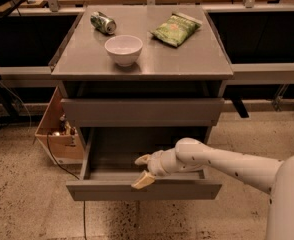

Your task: Close middle drawer

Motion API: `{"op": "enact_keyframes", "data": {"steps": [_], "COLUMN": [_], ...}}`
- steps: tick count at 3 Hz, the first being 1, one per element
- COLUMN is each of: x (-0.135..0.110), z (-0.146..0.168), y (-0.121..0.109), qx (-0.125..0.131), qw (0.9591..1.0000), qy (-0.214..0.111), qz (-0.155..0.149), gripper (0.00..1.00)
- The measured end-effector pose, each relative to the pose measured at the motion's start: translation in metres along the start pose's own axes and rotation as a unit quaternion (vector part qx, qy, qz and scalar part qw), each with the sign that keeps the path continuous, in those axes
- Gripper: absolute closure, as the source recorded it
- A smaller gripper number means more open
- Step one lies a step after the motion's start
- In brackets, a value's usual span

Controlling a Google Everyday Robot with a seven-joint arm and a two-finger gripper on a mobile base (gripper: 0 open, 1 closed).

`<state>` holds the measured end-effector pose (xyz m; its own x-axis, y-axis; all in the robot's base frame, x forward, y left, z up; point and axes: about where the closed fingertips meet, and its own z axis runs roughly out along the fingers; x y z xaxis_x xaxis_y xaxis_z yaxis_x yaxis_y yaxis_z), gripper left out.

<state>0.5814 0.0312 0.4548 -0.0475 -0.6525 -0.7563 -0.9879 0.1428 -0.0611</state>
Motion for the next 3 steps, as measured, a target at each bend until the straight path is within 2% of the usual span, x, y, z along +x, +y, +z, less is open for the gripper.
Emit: {"op": "enact_keyframes", "data": {"steps": [2, 3], "x": [-0.002, -0.004], "z": [-0.008, -0.015], "y": [-0.002, -0.002], "qx": [0.009, 0.016], "qw": [1.0000, 0.9999], "qy": [-0.002, -0.003], "qz": [-0.003, -0.005], "gripper": [0.93, 0.91]}}
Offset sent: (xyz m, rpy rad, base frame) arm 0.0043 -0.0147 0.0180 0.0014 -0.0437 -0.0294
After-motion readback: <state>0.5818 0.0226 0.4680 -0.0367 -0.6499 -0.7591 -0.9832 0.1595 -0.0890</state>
